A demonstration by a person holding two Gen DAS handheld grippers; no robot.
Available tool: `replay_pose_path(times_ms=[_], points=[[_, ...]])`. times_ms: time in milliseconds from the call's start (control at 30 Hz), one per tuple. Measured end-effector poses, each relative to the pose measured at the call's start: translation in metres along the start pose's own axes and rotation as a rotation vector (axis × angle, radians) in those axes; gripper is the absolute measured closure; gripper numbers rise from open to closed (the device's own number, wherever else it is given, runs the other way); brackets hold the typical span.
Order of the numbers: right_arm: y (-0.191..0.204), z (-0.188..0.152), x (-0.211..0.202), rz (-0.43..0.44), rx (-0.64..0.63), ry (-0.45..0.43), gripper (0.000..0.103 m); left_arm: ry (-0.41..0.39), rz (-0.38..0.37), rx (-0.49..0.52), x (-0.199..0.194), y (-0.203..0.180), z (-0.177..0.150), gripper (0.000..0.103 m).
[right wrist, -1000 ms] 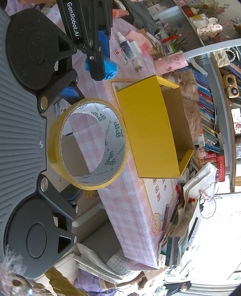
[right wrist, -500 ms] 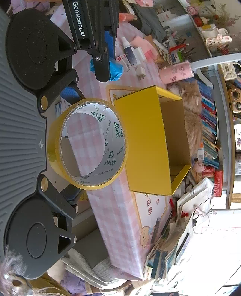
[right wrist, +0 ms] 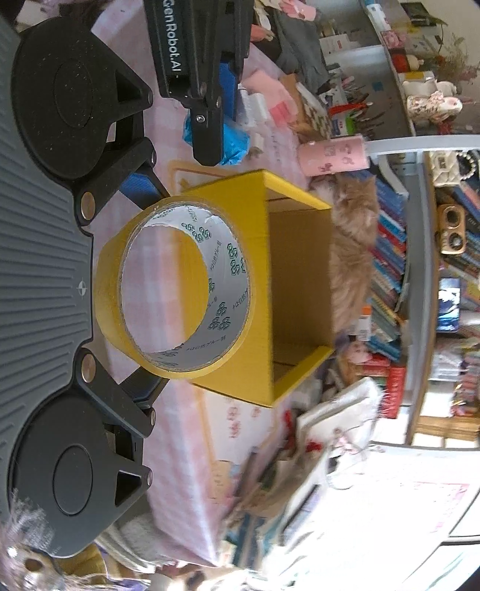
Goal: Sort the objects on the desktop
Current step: 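Carry the blue piece in the left tool while the right tool carries the tape roll toward the yellow box, then lower both held items into the yellow box and open both tools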
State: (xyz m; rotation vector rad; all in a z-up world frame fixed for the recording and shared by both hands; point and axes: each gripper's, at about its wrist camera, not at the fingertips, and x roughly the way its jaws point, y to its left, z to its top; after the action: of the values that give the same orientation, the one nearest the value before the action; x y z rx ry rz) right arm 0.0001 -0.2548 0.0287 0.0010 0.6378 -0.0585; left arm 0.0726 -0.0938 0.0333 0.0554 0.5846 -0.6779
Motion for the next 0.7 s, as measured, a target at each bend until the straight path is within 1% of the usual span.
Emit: replay_pose_path(times_ms=[167, 400, 700], points=[[-0.01, 0.021, 0.01, 0.018, -0.041, -0.047, 0.015, -0.034, 0.019, -0.001, 0.013, -0.003, 0.019, 0.078], [-0.029, 0.052, 0.028, 0.063, -0.092, -0.113, 0.015, -0.07, 0.082, -0.028, 0.031, -0.002, 0.041, 0.078], [-0.048, 0.087, 0.059, 0.143, -0.182, -0.162, 0.015, -0.11, 0.17, -0.061, 0.054, -0.003, 0.065, 0.078]])
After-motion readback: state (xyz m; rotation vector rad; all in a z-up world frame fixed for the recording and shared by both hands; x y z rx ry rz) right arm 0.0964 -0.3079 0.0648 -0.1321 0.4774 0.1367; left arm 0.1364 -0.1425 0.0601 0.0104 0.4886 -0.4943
